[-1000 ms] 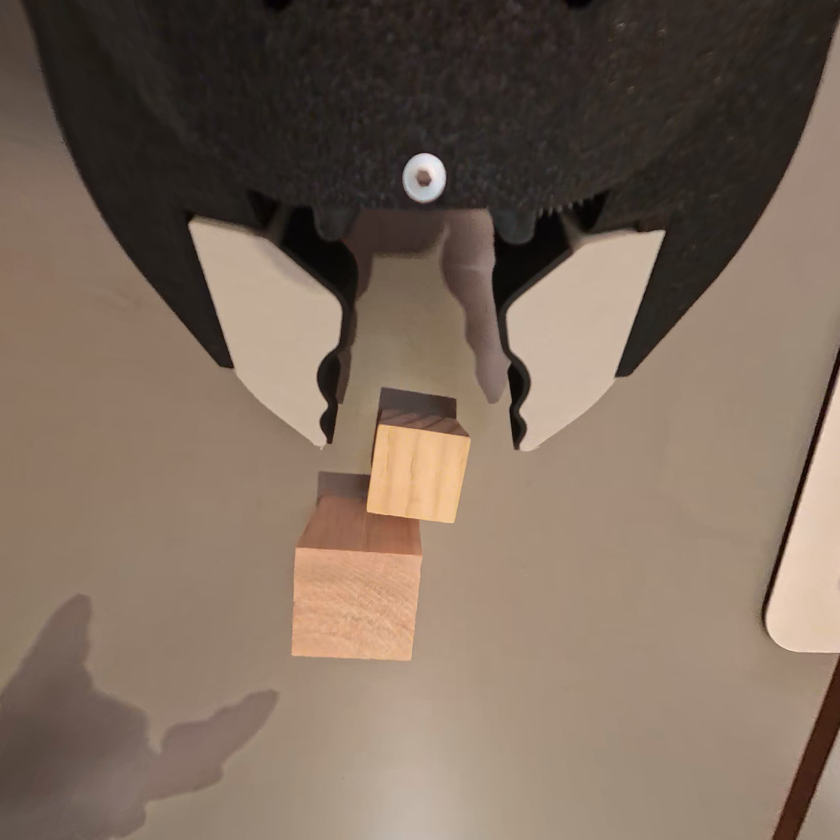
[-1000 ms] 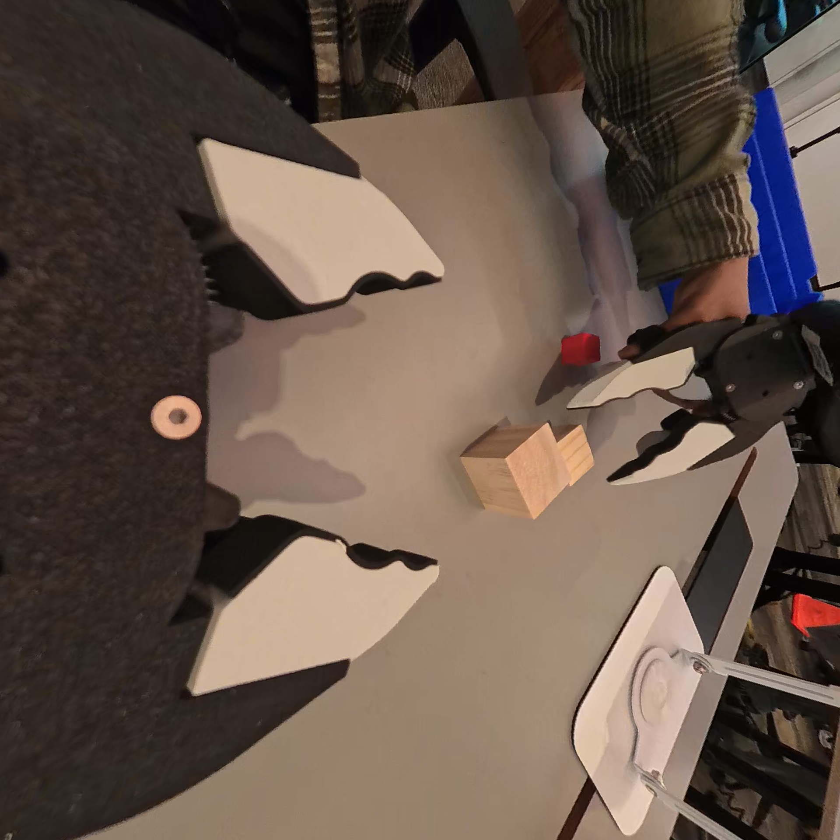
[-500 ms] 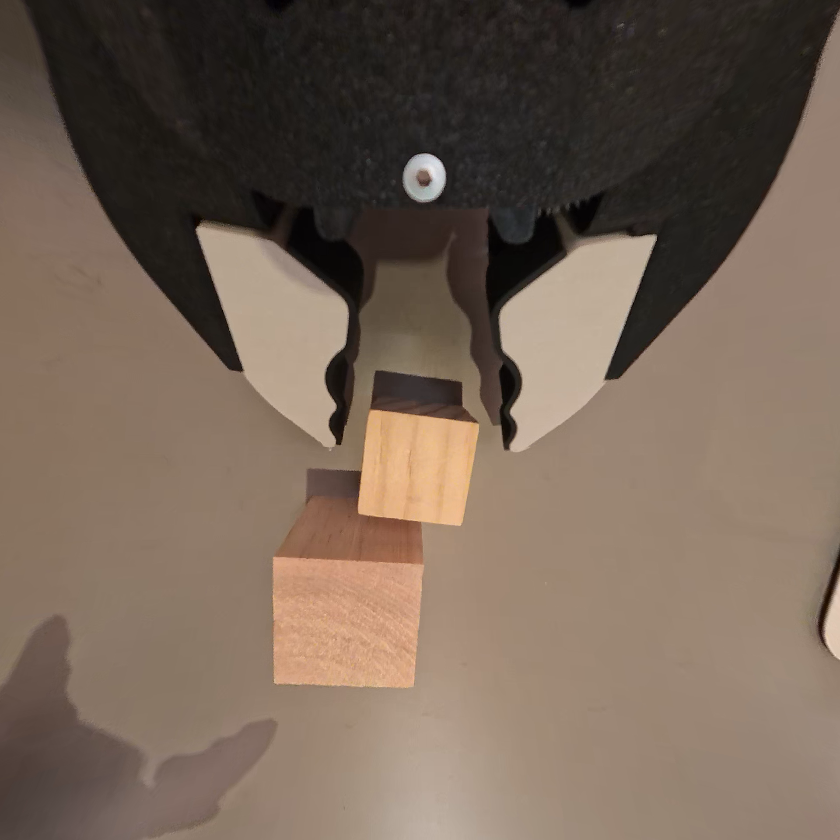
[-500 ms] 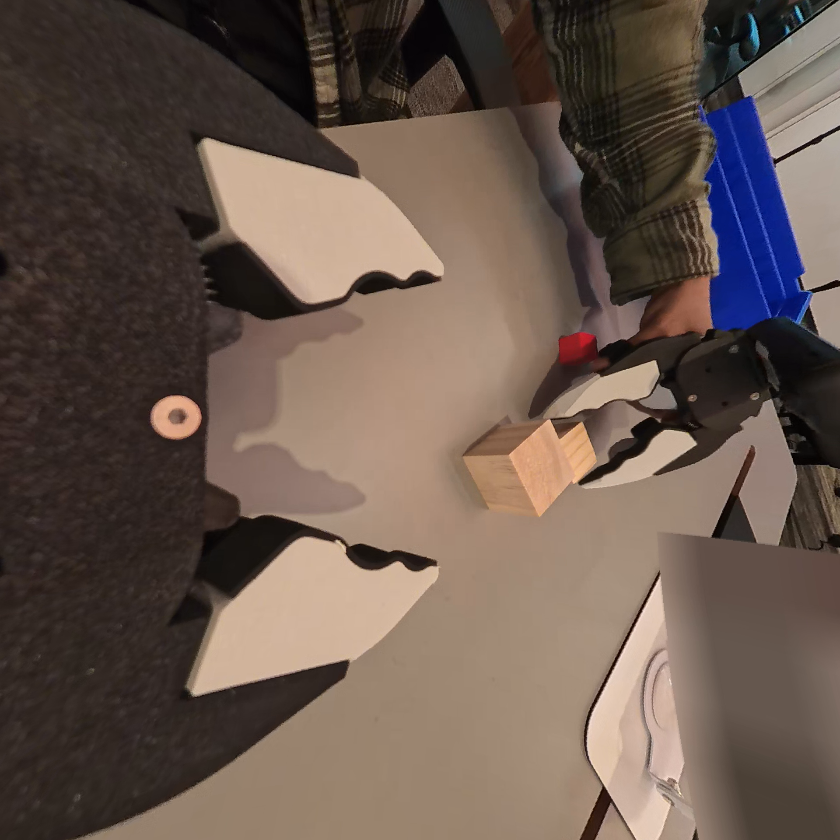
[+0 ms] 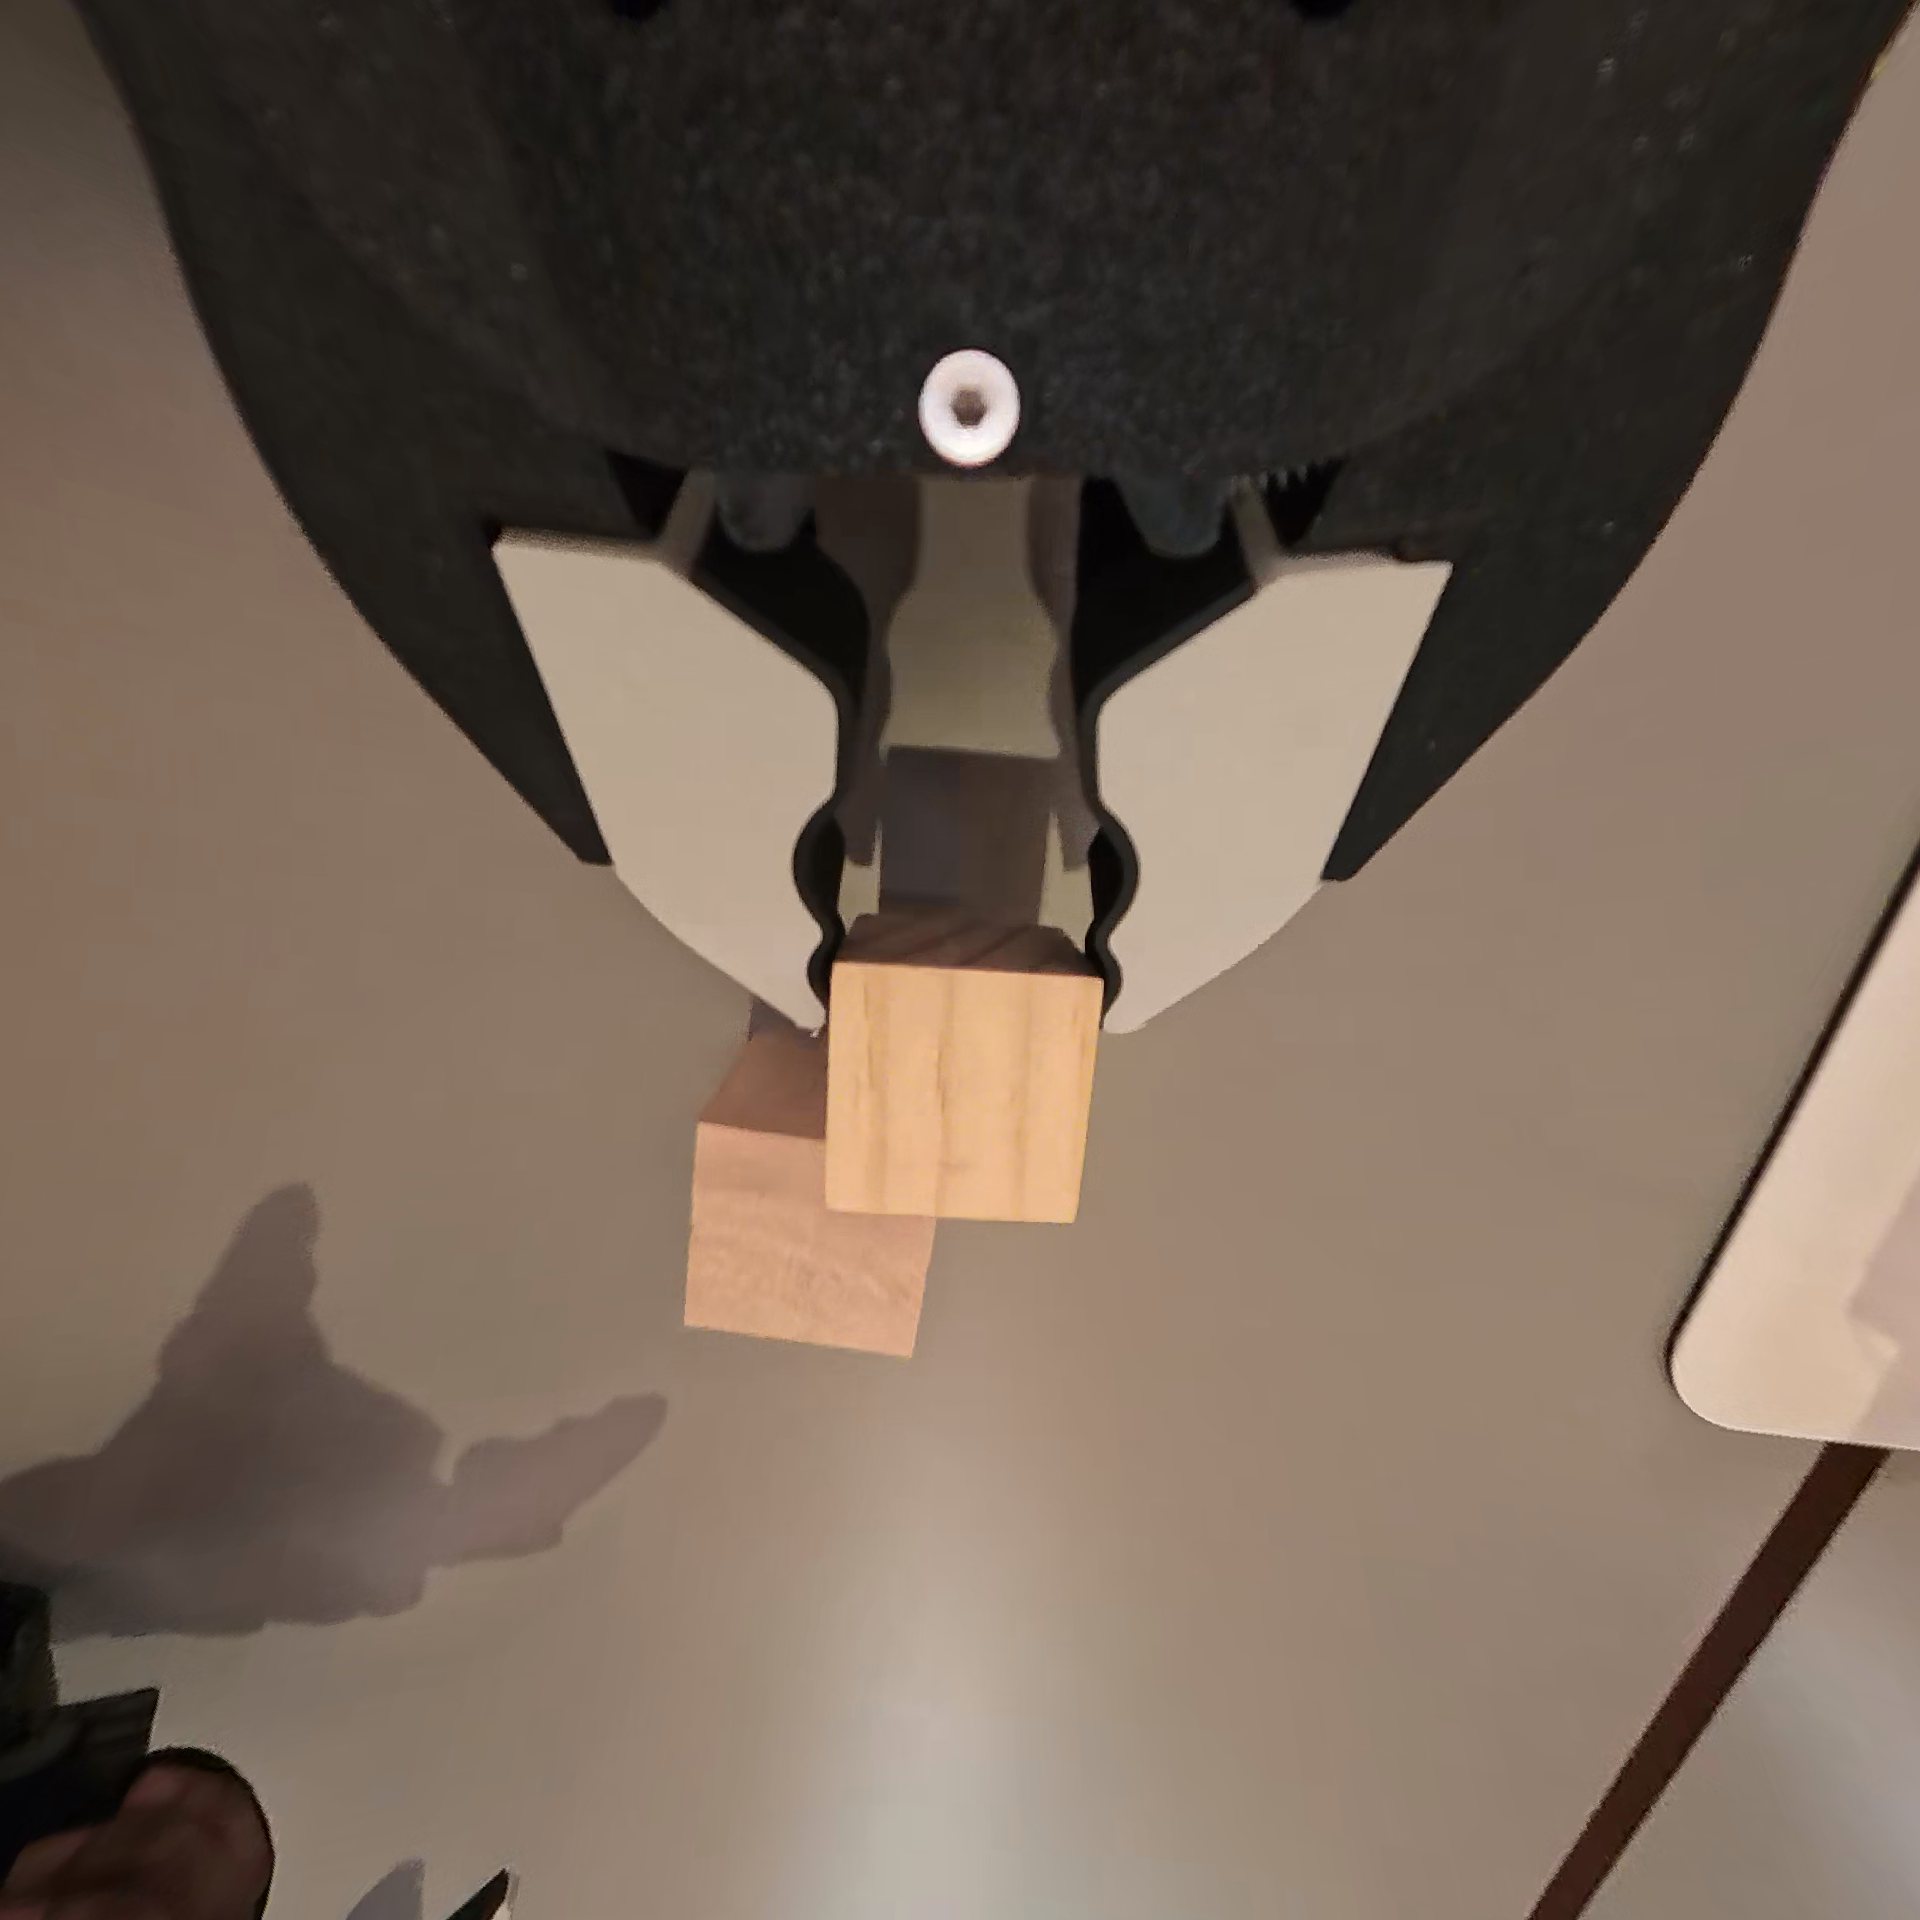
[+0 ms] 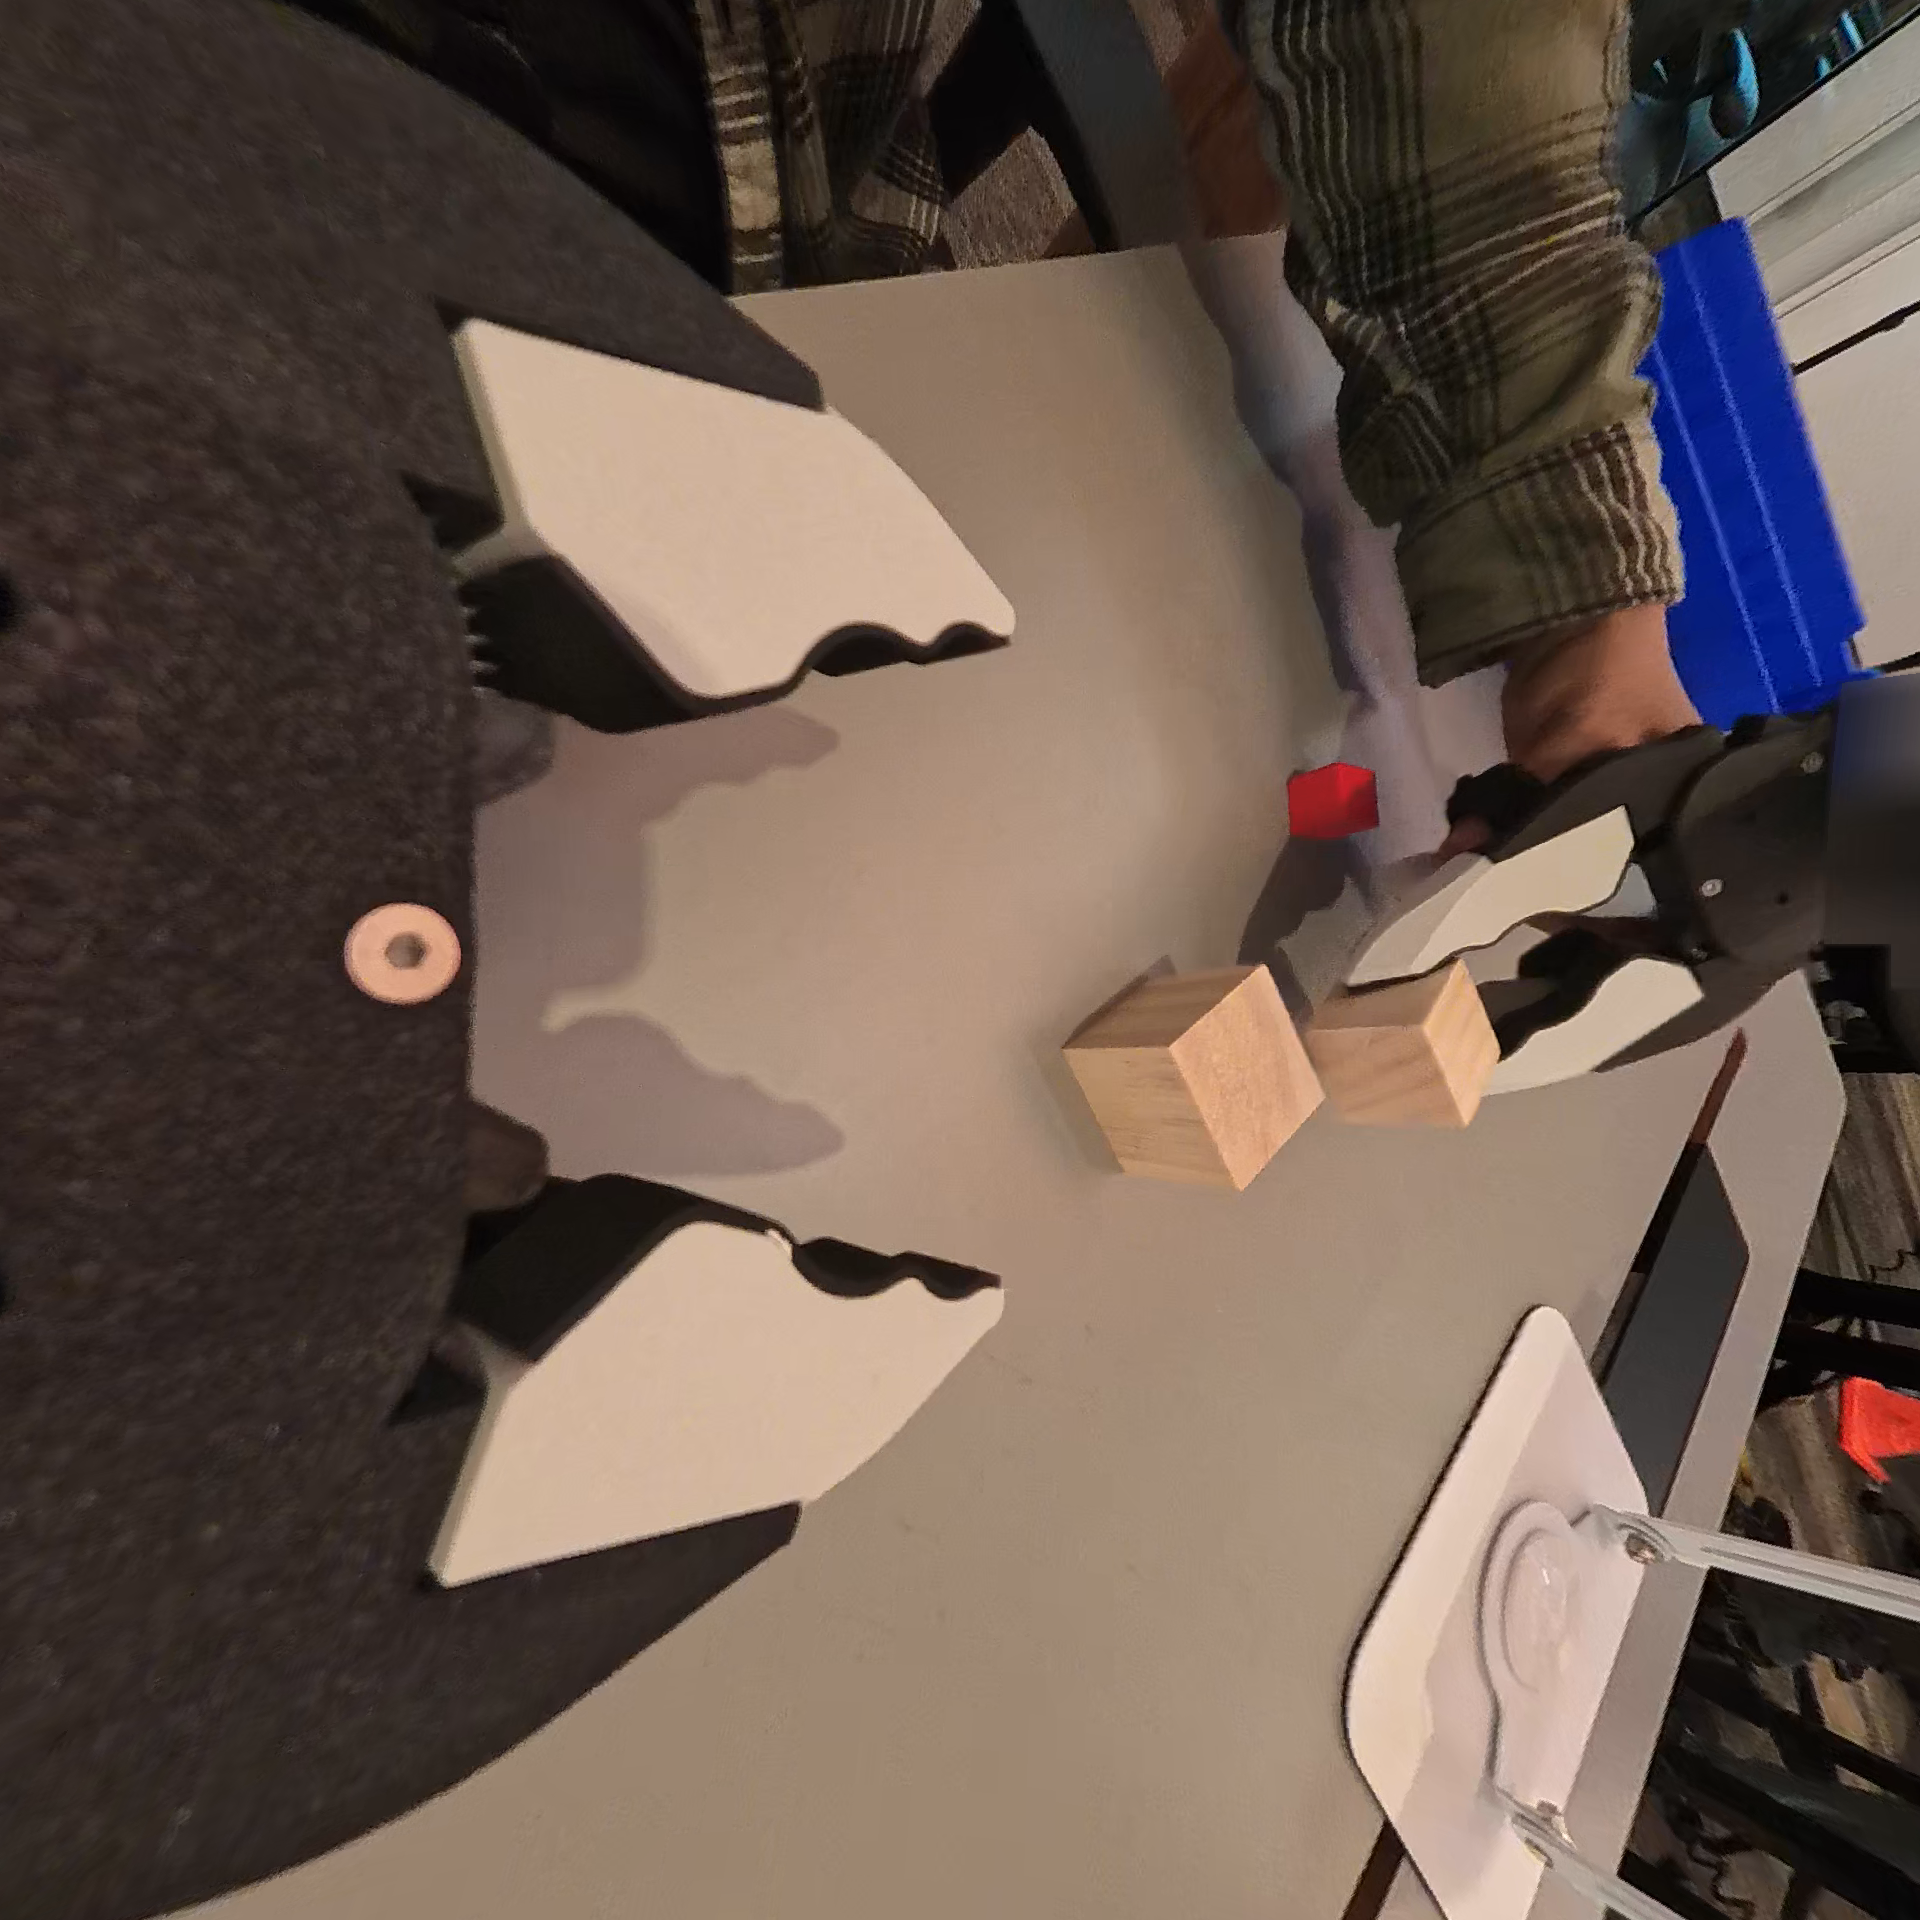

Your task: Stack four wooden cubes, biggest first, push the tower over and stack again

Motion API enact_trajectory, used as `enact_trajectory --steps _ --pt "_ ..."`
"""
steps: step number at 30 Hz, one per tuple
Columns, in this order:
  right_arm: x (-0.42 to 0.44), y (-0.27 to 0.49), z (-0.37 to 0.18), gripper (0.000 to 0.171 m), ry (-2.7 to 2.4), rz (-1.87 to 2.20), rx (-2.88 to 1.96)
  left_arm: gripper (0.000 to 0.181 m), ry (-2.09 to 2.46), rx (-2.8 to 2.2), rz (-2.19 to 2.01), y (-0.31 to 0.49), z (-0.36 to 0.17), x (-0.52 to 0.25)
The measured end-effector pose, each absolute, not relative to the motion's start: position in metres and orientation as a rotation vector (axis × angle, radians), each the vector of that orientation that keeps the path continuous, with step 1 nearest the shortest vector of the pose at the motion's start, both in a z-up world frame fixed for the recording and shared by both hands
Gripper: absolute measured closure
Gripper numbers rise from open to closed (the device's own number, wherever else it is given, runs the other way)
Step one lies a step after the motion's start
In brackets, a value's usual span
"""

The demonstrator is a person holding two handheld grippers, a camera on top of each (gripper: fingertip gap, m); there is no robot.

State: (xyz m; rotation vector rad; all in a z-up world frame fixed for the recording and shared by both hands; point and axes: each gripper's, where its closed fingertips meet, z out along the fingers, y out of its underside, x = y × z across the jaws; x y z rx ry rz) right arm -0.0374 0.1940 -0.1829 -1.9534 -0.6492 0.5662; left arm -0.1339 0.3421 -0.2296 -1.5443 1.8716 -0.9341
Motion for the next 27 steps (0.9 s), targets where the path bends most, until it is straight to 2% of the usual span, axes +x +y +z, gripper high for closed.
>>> enact_trajectory --steps 11,27 --pt "-0.038 0.189 -0.174 0.065 -0.646 0.575 -1.933 0.137 1.899 -1.523 -0.892 0.308 -0.195 -0.114" --pt "-0.034 0.187 -0.169 0.065 -0.642 0.572 -1.919 0.137 1.981 -1.507 -0.848 0.296 -0.205 -0.094"
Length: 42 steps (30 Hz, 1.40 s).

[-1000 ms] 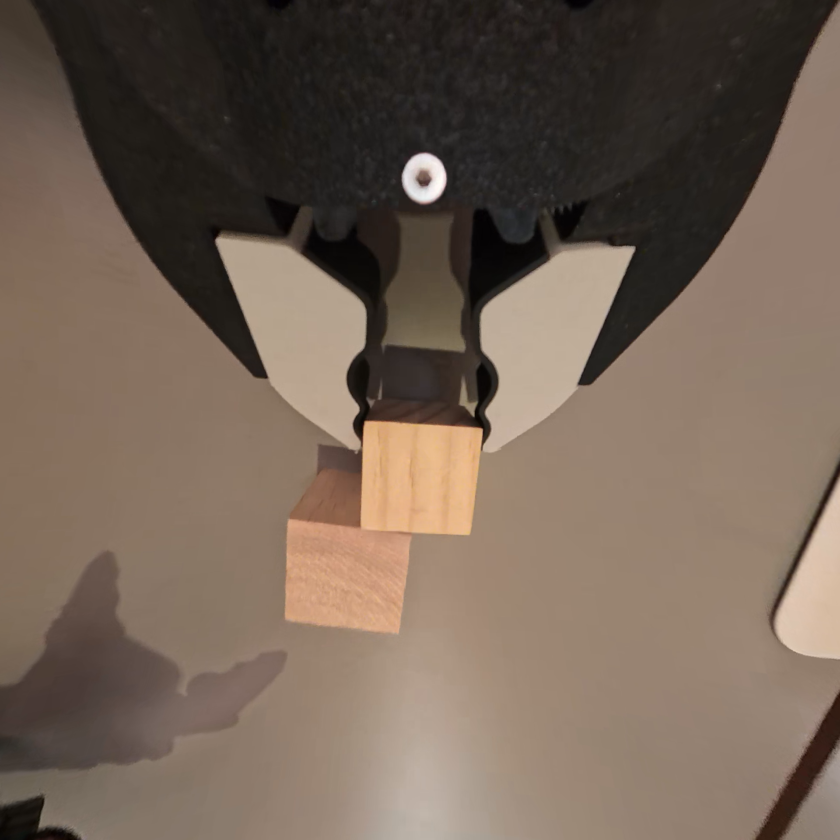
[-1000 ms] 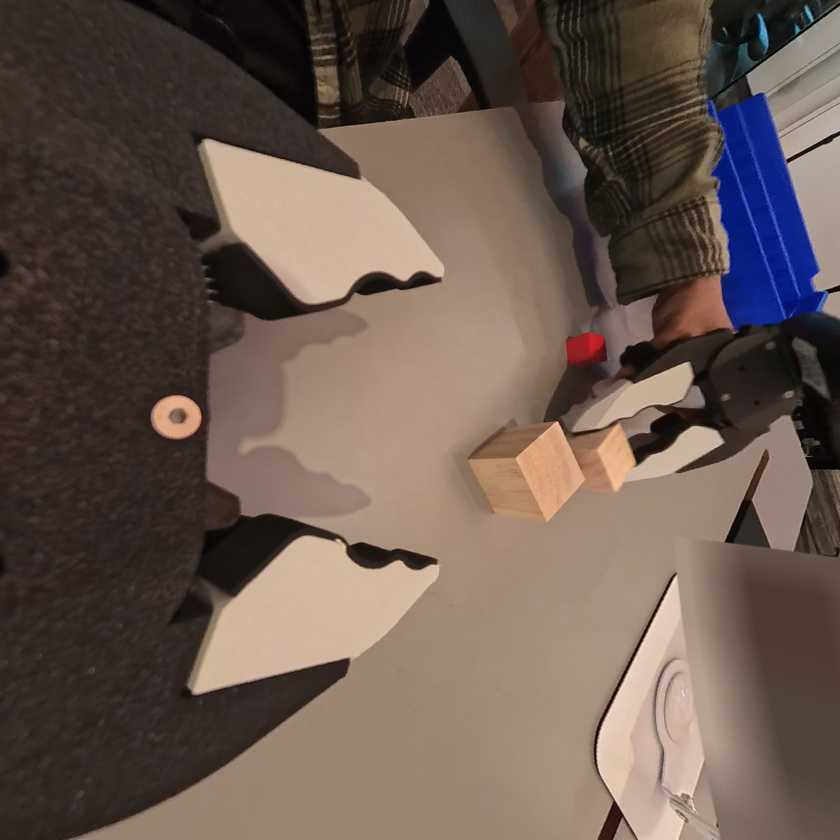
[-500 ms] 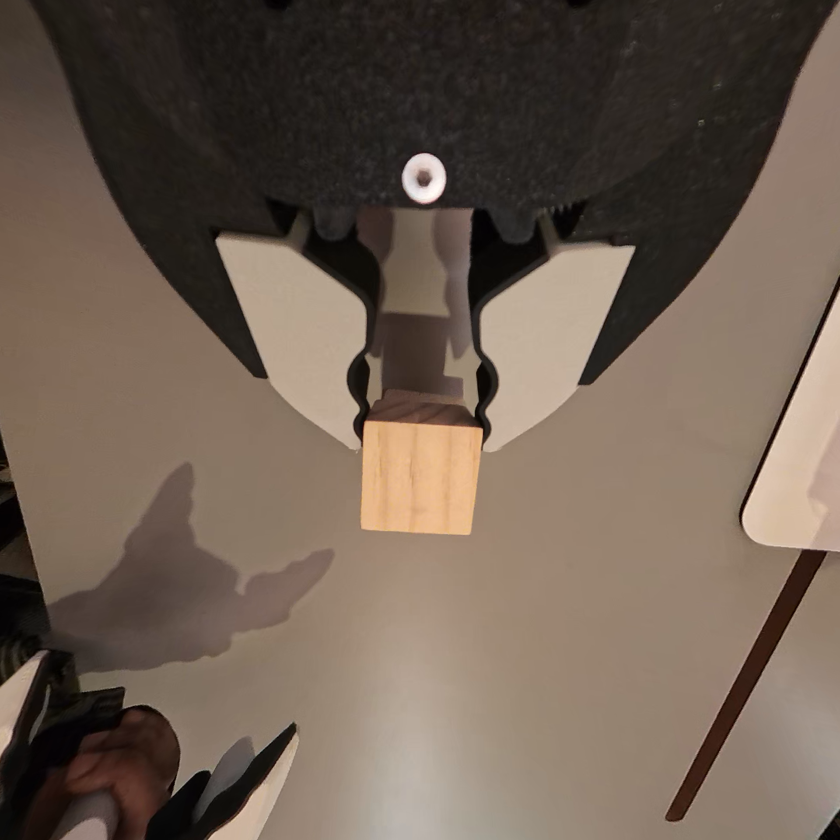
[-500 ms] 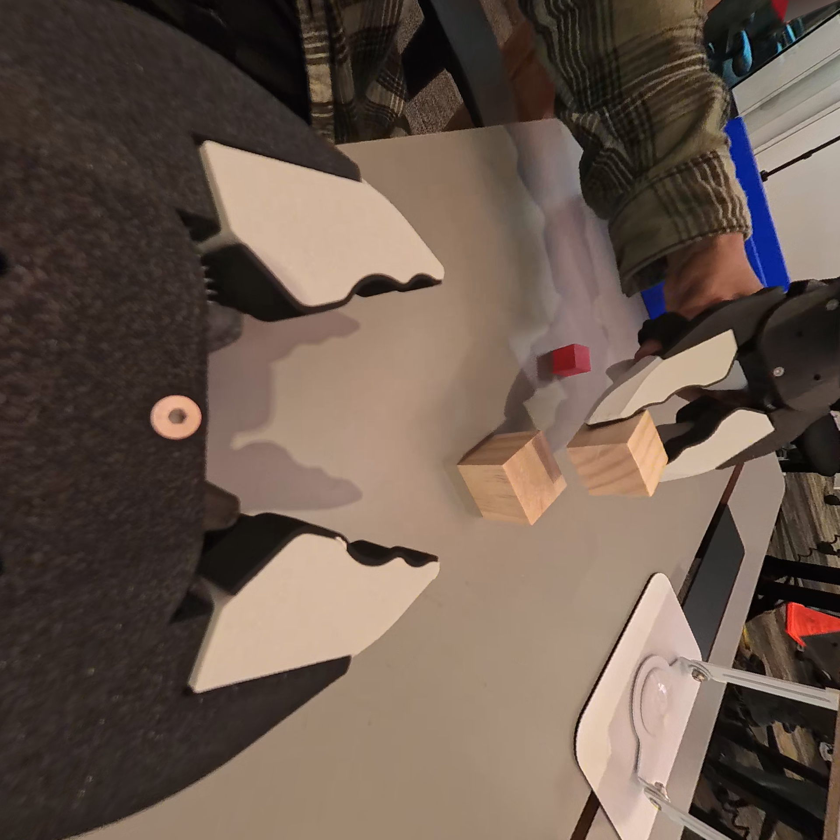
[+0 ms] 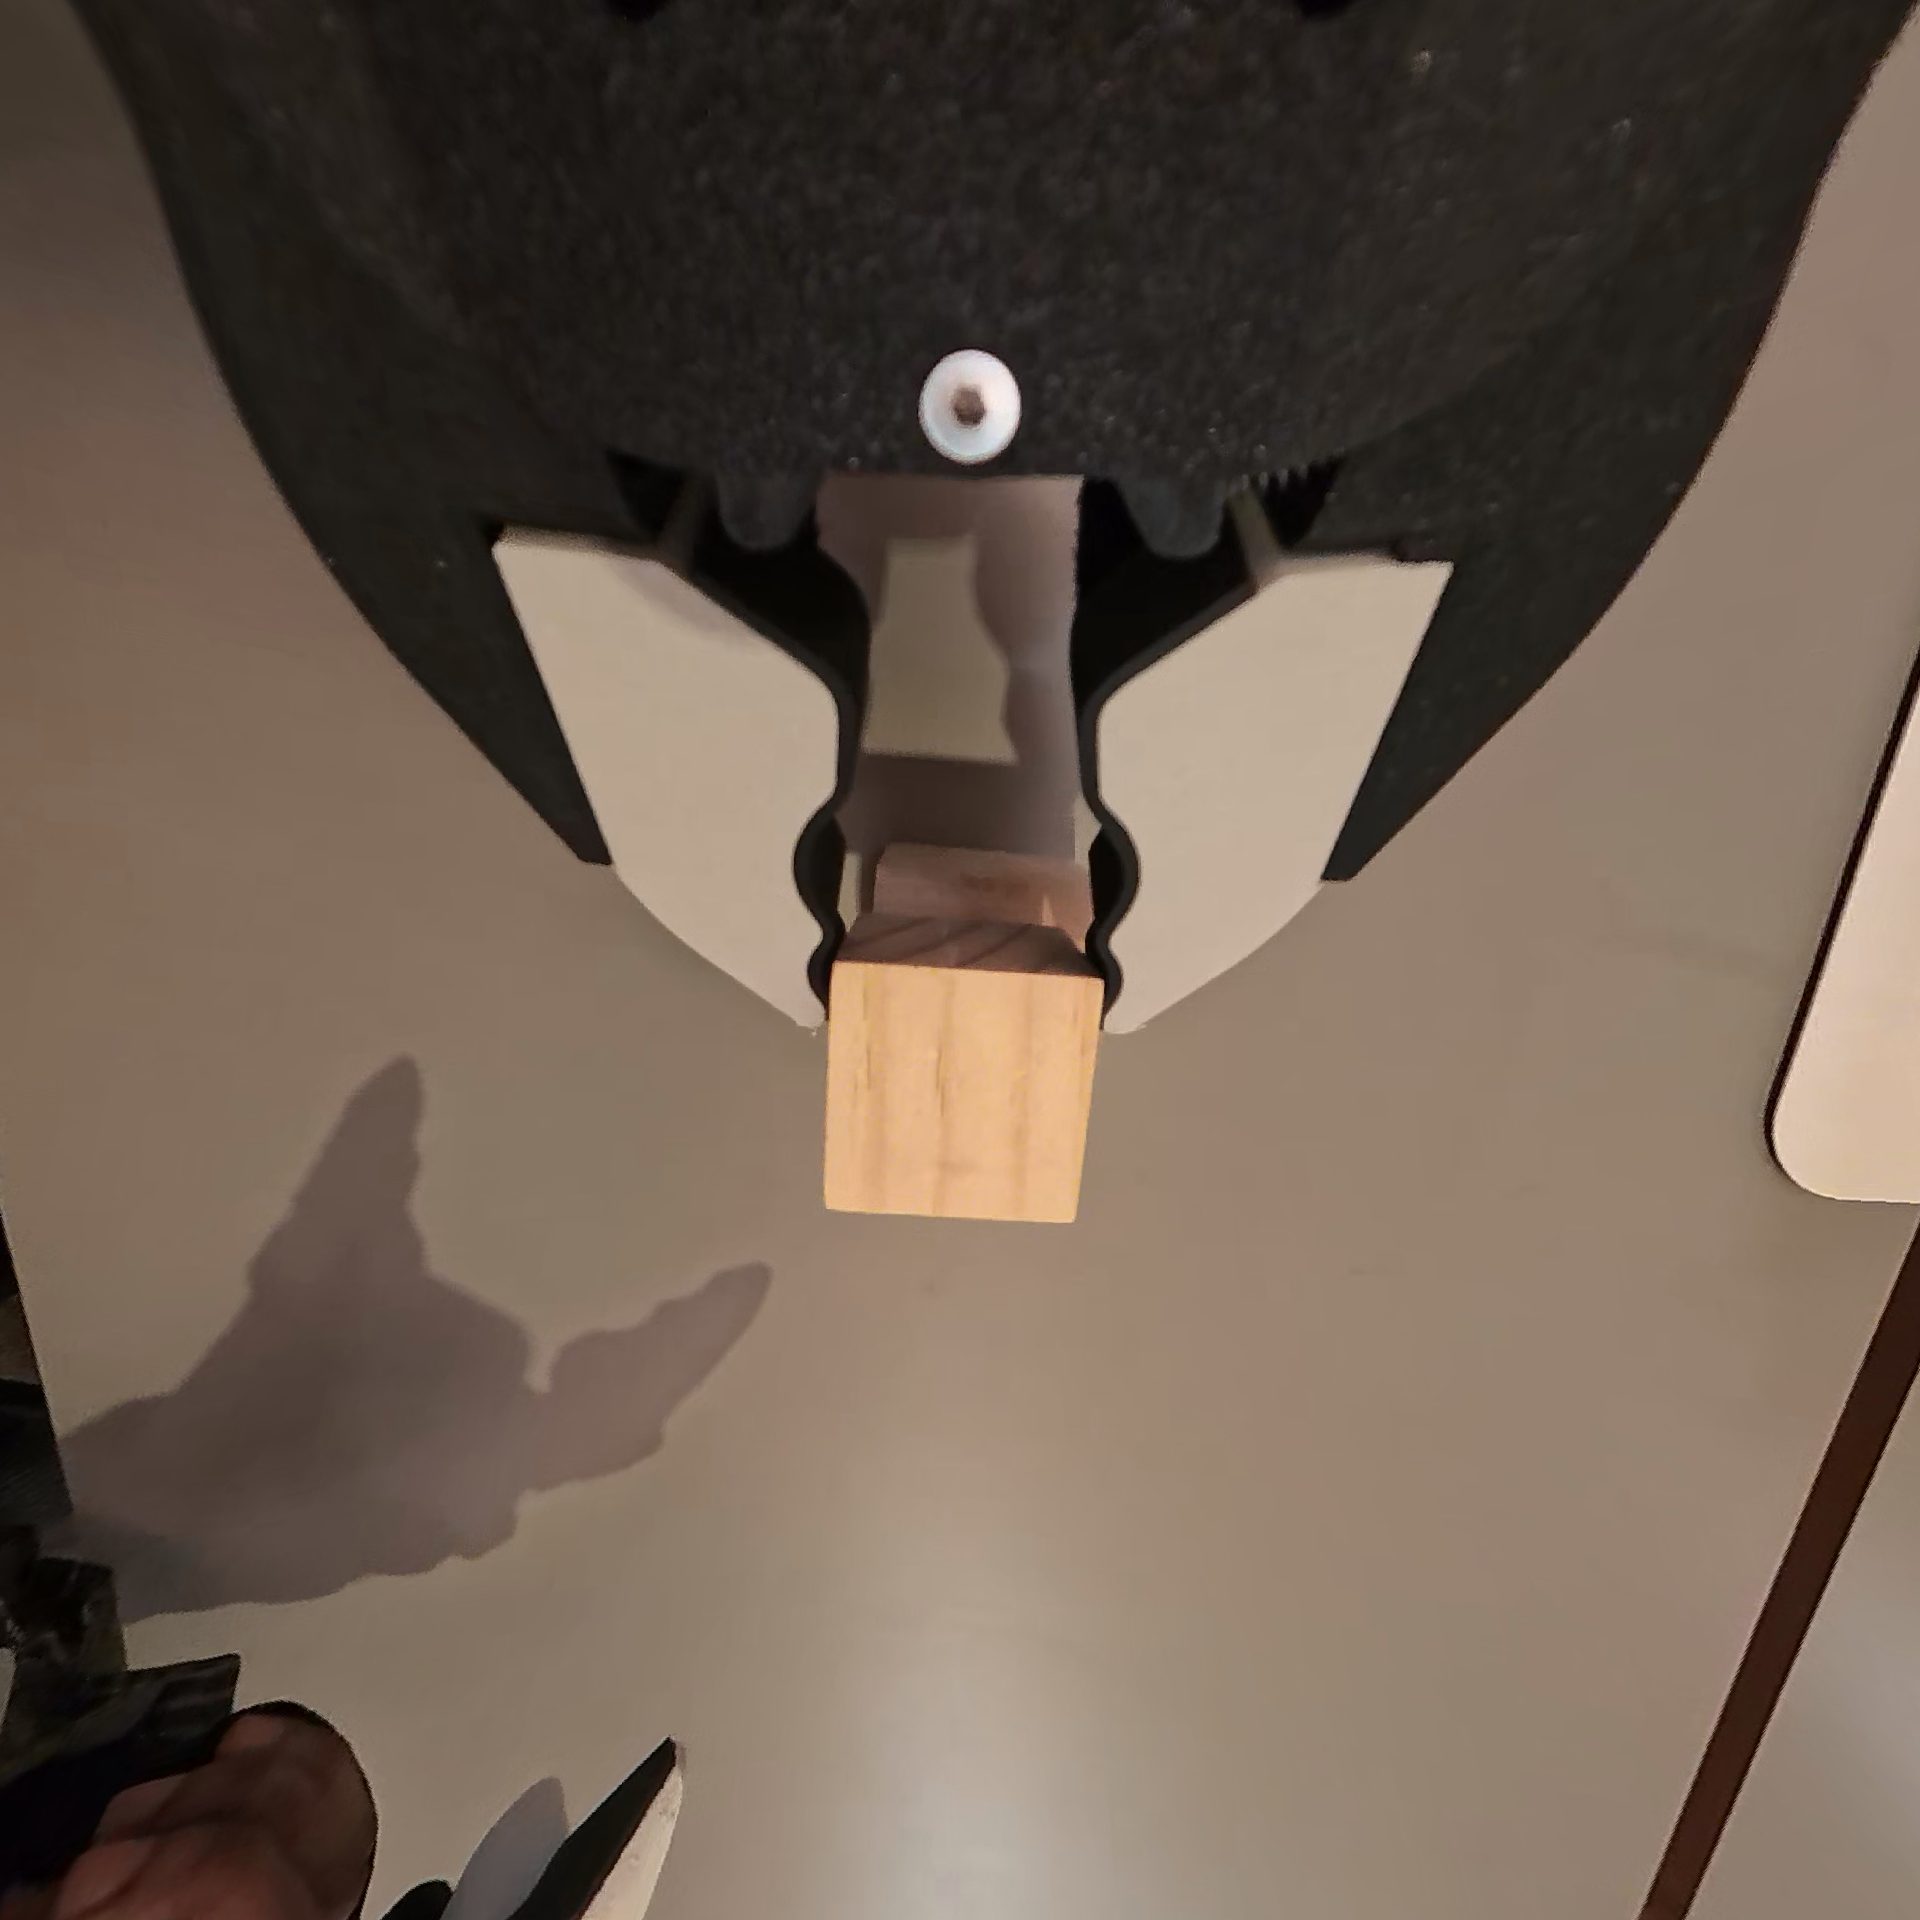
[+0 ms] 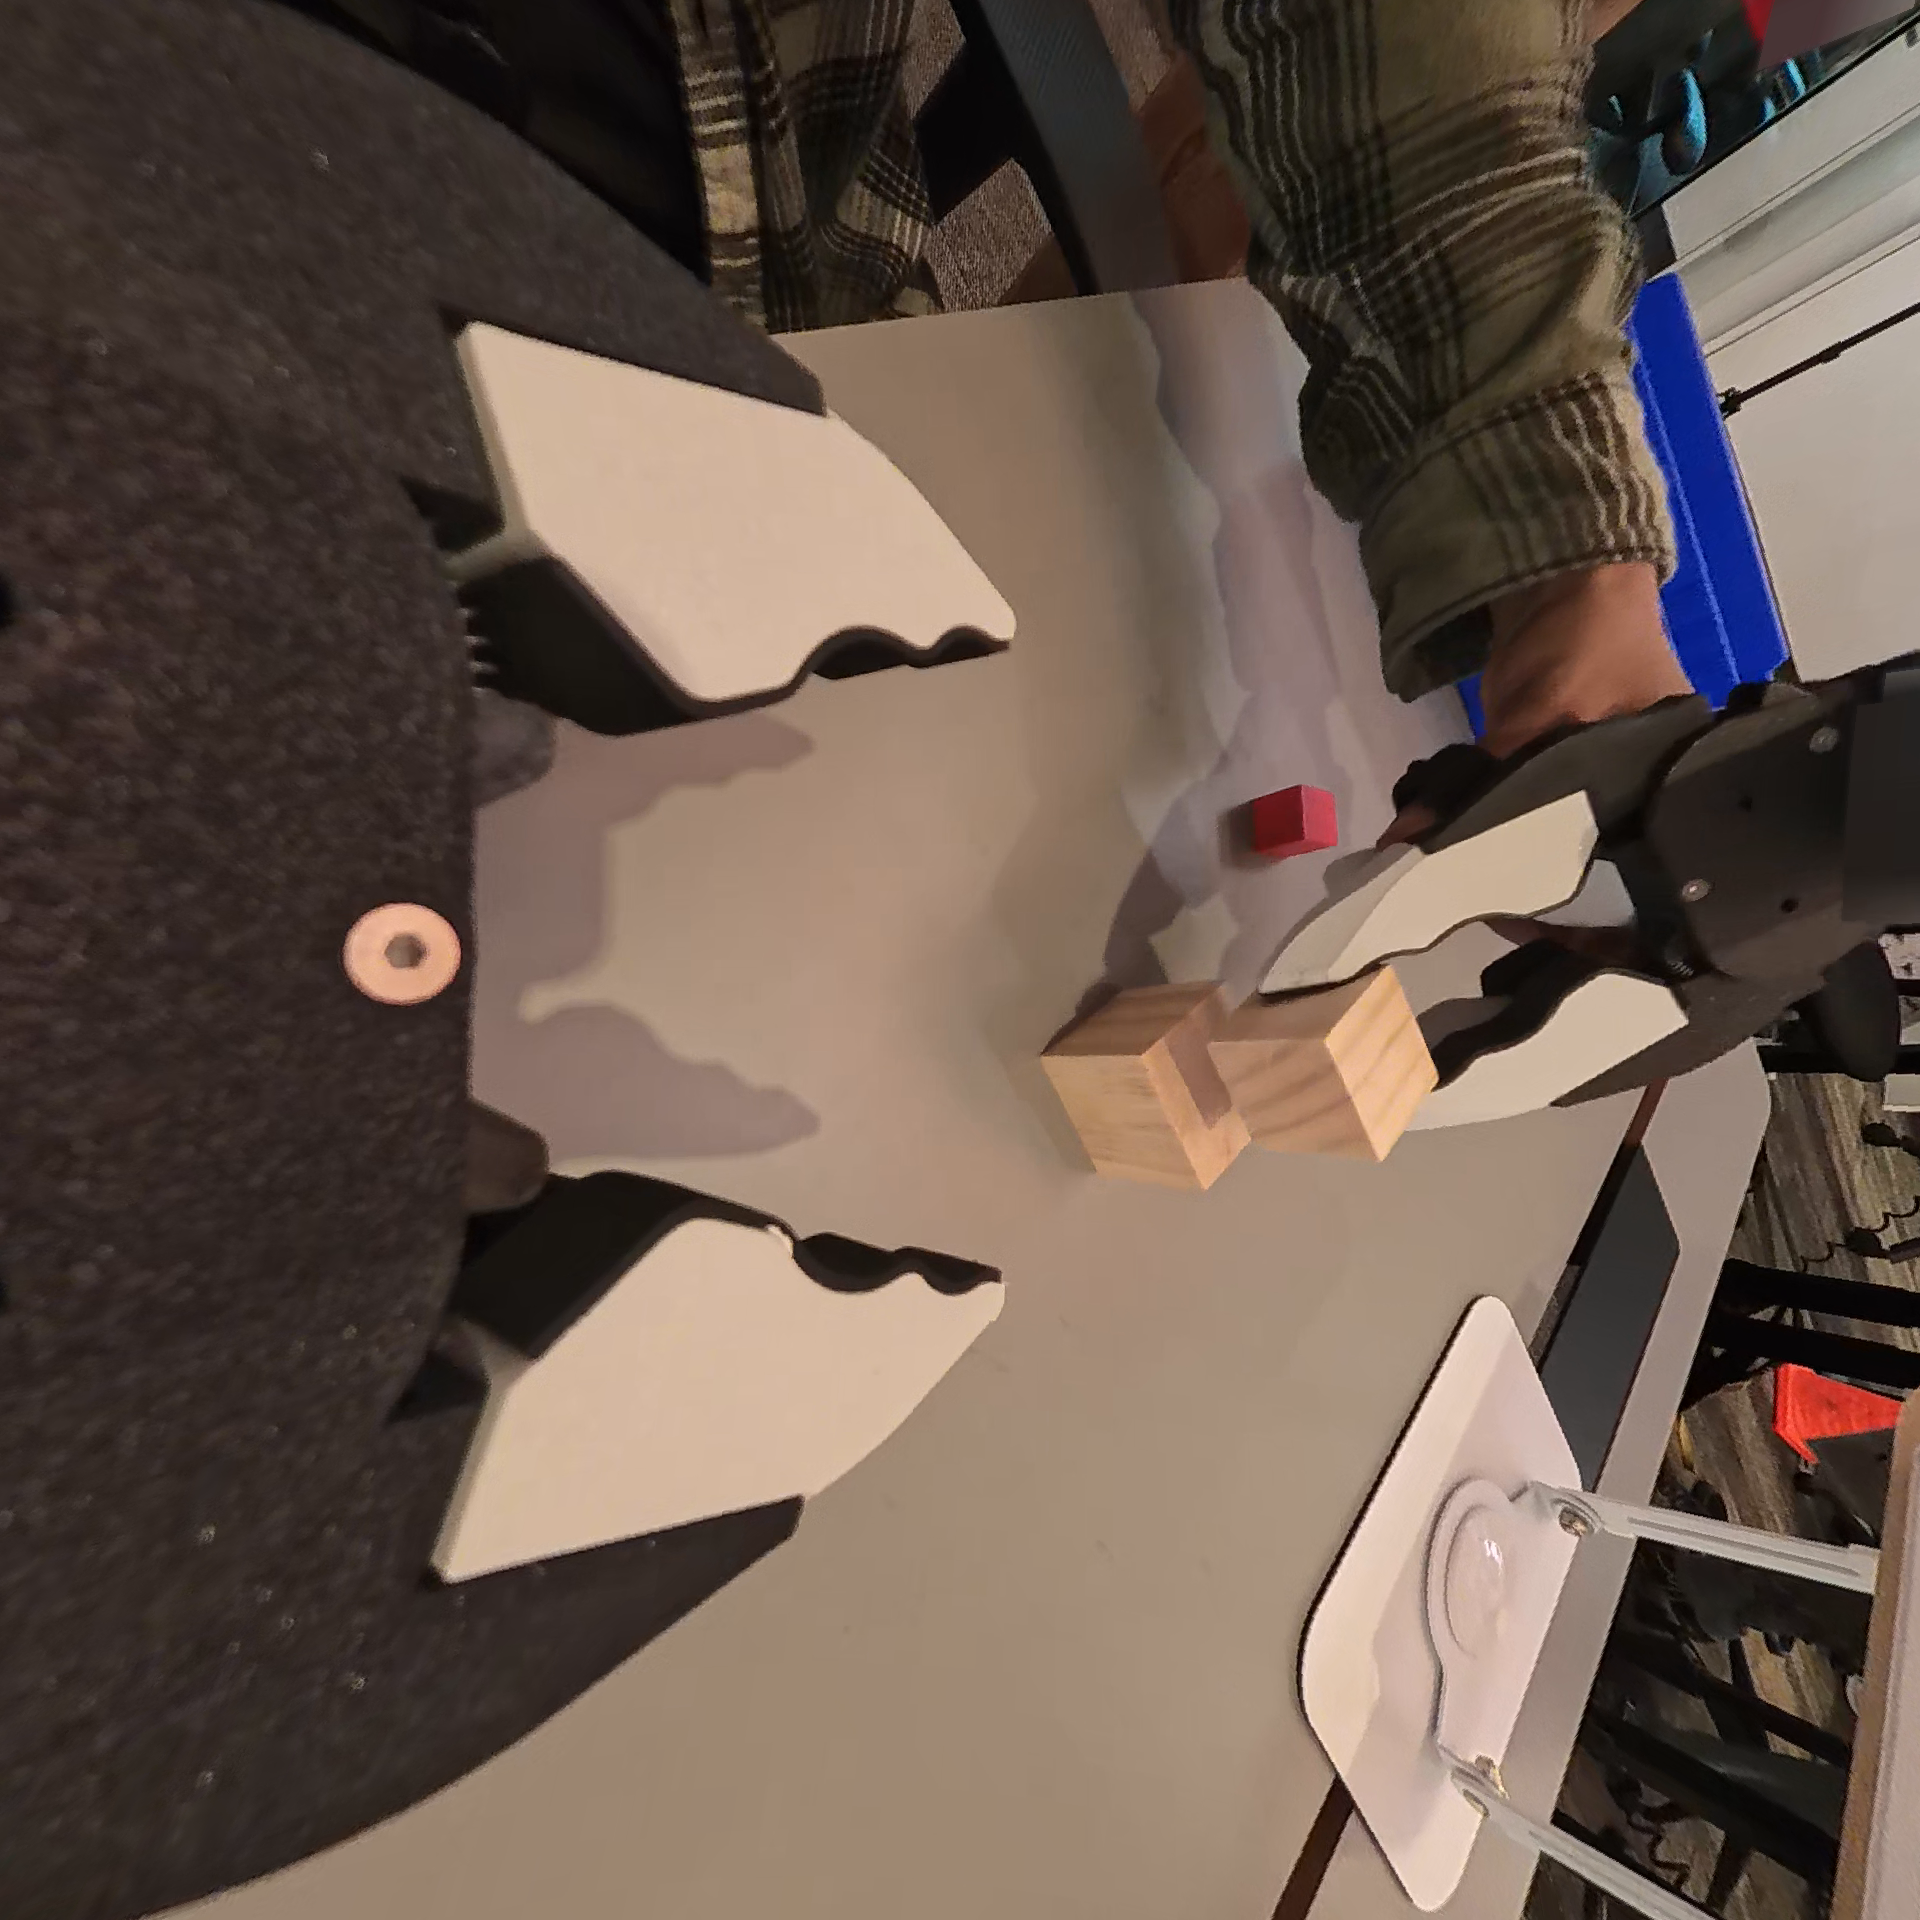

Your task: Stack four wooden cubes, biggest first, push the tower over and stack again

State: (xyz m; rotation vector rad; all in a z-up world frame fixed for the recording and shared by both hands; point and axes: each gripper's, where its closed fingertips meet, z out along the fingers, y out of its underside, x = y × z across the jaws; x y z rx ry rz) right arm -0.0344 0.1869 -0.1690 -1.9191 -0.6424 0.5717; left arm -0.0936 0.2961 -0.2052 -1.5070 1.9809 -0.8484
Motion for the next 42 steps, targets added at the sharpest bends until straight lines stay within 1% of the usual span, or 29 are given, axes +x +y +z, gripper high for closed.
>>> enact_trajectory --steps 11,42 --pt "-0.035 0.187 -0.172 0.066 -0.647 0.586 -1.929 0.137 1.997 -1.547 -0.834 0.299 -0.224 -0.09" --pt "-0.036 0.186 -0.174 0.065 -0.65 0.605 -1.933 0.136 2.003 -1.57 -0.862 0.301 -0.226 -0.092"
